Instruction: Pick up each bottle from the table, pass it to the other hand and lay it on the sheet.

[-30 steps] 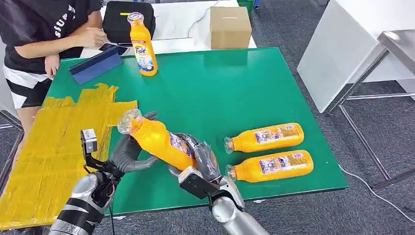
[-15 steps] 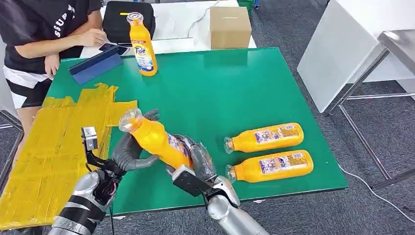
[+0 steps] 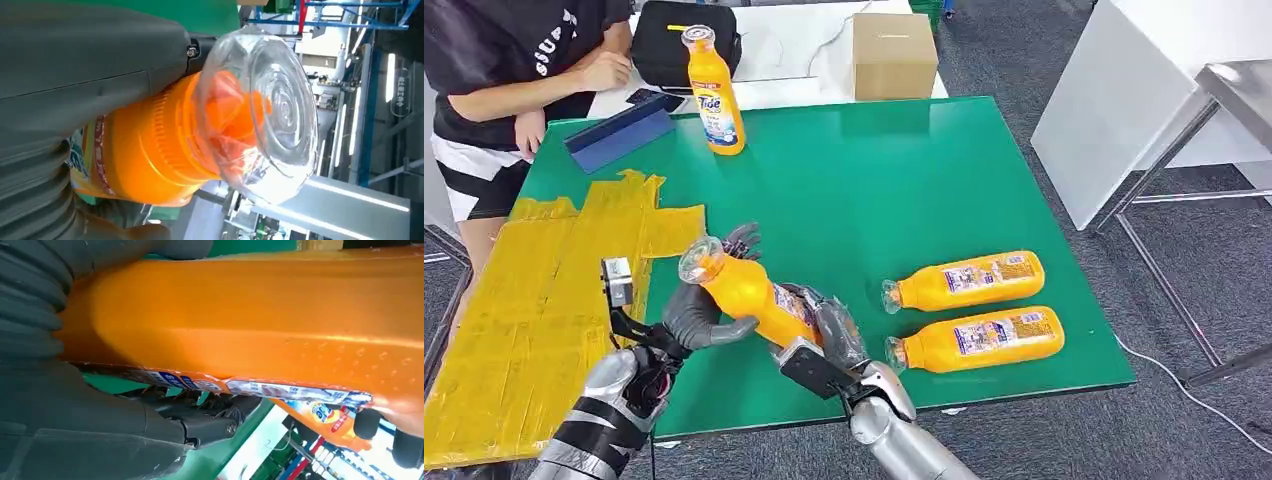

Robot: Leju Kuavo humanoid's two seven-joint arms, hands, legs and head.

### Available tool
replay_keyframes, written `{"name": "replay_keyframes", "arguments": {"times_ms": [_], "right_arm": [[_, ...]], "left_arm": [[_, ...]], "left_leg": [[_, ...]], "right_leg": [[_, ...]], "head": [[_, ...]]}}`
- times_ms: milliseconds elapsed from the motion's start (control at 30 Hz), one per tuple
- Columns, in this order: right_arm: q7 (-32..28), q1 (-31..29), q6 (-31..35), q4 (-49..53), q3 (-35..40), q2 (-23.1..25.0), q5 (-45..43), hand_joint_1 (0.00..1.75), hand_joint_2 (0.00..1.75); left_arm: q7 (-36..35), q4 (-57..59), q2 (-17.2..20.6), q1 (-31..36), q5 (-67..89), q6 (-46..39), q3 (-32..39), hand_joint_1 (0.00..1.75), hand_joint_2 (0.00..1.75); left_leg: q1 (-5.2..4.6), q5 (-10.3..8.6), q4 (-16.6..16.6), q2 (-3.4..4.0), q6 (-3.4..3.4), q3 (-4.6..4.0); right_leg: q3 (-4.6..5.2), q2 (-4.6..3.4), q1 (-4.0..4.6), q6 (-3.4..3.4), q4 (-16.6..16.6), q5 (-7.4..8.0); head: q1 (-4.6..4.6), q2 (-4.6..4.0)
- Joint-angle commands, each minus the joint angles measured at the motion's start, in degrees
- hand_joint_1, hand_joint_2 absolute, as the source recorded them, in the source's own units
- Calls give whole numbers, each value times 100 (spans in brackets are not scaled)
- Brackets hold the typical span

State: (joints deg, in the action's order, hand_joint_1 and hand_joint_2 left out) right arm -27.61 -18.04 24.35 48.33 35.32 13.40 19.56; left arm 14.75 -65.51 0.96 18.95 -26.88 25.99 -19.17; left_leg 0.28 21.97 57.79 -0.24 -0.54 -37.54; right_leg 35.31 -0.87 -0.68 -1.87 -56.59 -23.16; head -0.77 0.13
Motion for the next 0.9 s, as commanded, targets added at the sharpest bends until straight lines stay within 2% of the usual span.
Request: {"name": "replay_keyframes", "arguments": {"times_ms": [33,367,667,900], "right_arm": [[5,-283,59,-438,-188,3,-49,175,175],[-73,-278,123,-148,-49,68,87,175,175],[-151,-99,-139,415,573,5,205,175,175],[-44,-204,-208,190,851,38,193,175,175]], "left_arm": [[5,109,-19,135,23,-1,-237,0,175],[-28,439,-138,205,80,-88,-420,0,175],[41,681,-180,297,-149,-122,-315,0,175],[20,968,-262,379,-287,-155,-192,0,175]], "left_leg": [[1,10,-1,-5,3,25],[-1,5,-1,-6,2,16],[1,8,-1,-1,3,22],[2,10,-1,-2,3,30]], "right_leg": [[-27,14,3,7,1,-11],[-17,12,1,5,0,-7],[-22,9,3,7,1,-9],[-31,12,5,7,3,-10]], "head": [[0,0],[0,0],[0,0],[0,0]]}}
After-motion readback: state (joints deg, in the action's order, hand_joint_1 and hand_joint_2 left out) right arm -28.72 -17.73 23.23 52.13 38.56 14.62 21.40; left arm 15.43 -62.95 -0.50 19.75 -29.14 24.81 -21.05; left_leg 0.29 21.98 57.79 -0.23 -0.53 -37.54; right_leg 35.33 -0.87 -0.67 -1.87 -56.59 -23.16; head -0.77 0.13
